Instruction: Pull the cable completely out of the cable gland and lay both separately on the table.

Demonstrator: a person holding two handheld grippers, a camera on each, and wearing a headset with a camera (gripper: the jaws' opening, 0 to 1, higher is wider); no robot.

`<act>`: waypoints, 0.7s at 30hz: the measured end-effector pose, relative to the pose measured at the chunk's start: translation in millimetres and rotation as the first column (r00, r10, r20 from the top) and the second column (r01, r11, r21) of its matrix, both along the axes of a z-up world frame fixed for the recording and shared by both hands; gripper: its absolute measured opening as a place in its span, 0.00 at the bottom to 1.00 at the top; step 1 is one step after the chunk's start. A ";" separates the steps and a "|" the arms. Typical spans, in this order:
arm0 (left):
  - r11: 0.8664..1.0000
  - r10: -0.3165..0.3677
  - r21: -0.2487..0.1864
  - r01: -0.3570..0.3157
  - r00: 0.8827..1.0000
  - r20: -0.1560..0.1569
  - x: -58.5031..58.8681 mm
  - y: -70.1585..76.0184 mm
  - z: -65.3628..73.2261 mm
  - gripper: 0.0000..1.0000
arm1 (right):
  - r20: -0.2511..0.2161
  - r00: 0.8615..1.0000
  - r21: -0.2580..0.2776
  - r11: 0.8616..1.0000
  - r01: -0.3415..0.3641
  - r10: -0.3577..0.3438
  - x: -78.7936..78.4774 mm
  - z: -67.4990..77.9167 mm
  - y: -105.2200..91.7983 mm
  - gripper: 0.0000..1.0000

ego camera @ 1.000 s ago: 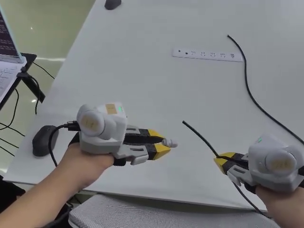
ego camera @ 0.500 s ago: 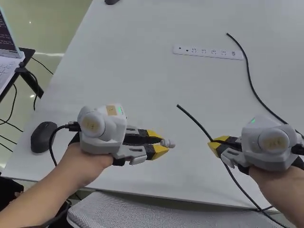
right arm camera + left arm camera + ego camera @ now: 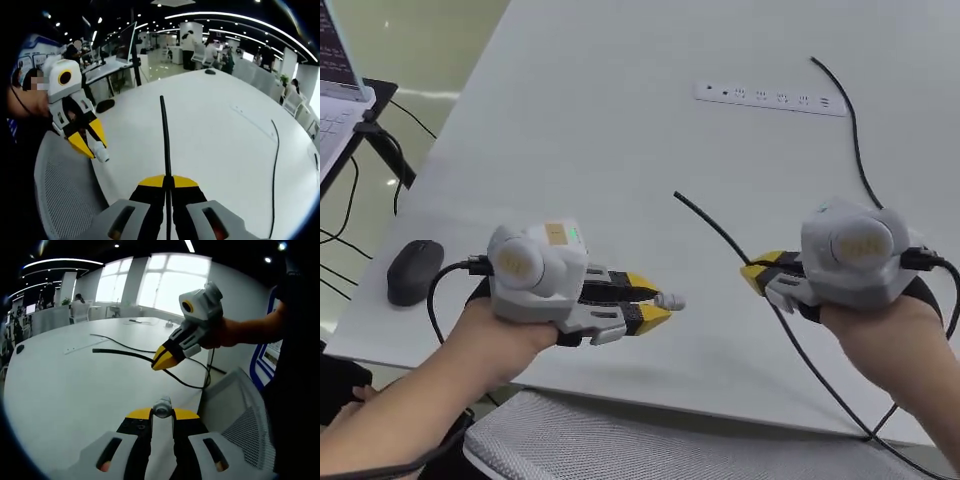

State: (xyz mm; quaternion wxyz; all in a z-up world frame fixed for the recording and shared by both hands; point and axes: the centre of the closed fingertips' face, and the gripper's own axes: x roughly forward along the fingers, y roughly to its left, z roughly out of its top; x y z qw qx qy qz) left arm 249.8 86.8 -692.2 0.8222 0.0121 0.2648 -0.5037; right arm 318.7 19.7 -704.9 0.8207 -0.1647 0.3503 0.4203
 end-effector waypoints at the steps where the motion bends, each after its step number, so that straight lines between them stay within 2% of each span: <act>1: 1.000 0.001 -0.007 -0.001 1.000 -0.007 0.7 0.4 -1.4 0.15 | 0.000 1.000 -0.004 1.000 -0.013 0.013 0.9 -0.8 4.2 0.00; 5: 1.000 -0.001 0.002 0.001 1.000 -0.010 2.4 1.4 -7.8 0.15 | 0.007 0.999 -0.026 0.999 -0.047 0.047 4.5 -5.3 13.9 0.00; 7: 1.000 -0.007 -0.006 0.007 1.000 0.001 2.7 0.9 -8.5 0.15 | 0.006 0.998 -0.037 0.997 -0.061 0.061 6.0 -6.5 19.4 0.00; 9: 1.000 -0.007 -0.011 0.007 1.000 -0.004 4.0 0.9 -11.3 0.15 | -0.007 0.998 -0.046 0.996 -0.070 0.070 8.9 -11.8 23.8 0.00; 13: 1.000 -0.016 -0.009 0.016 1.000 -0.001 5.3 1.3 -16.7 0.15 | -0.004 0.995 -0.063 0.993 -0.097 0.096 14.5 -17.5 31.2 0.00; 21: 1.000 -0.013 -0.015 0.013 1.000 -0.015 10.8 9.0 -28.5 0.15 | -0.010 0.989 -0.081 0.986 -0.147 0.146 27.9 -29.3 49.8 0.00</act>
